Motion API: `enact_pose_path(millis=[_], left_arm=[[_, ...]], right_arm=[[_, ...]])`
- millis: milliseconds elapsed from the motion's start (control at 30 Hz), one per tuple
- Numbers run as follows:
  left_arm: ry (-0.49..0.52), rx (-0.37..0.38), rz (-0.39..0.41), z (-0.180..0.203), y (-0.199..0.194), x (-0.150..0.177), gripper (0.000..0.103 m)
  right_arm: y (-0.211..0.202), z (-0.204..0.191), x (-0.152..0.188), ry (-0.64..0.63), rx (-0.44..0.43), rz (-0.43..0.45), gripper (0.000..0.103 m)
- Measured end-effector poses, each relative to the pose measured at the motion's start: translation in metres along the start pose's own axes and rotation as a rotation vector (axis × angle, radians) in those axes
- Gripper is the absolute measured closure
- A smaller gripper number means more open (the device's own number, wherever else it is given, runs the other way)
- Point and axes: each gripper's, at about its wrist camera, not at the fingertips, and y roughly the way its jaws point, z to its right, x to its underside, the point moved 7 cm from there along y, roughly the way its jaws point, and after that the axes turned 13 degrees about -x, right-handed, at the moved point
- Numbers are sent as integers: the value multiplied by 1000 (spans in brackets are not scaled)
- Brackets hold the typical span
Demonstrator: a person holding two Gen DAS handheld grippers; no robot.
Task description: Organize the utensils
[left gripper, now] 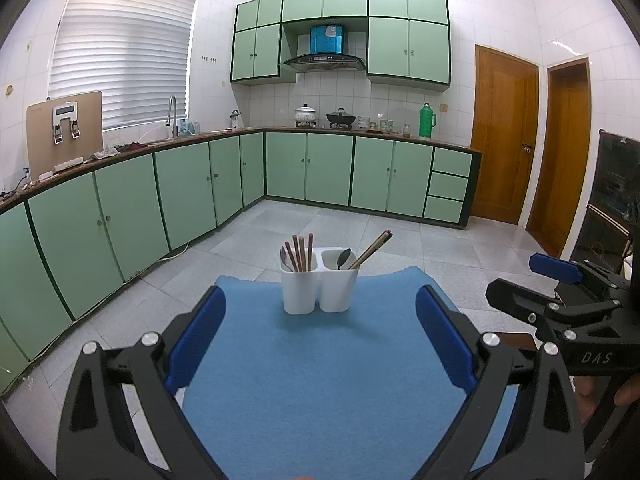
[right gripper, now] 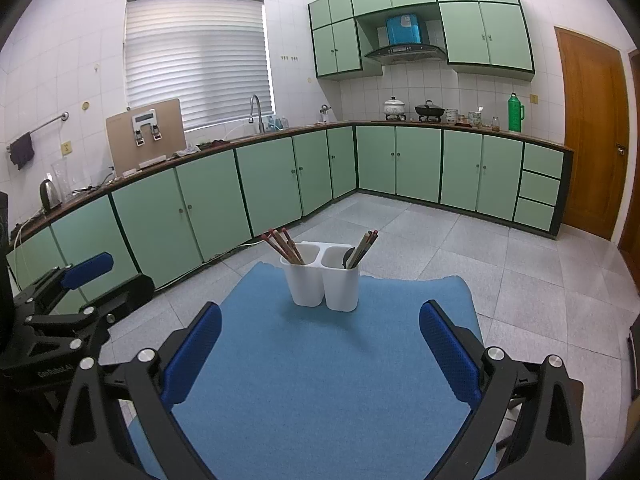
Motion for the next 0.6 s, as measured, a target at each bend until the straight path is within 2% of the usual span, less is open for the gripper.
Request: enact_pose_path(millis=[600], left_arm=[[0,0,-3,0,3,3,10]], right_arm=[[3,-1,3,5,1,-5,6]])
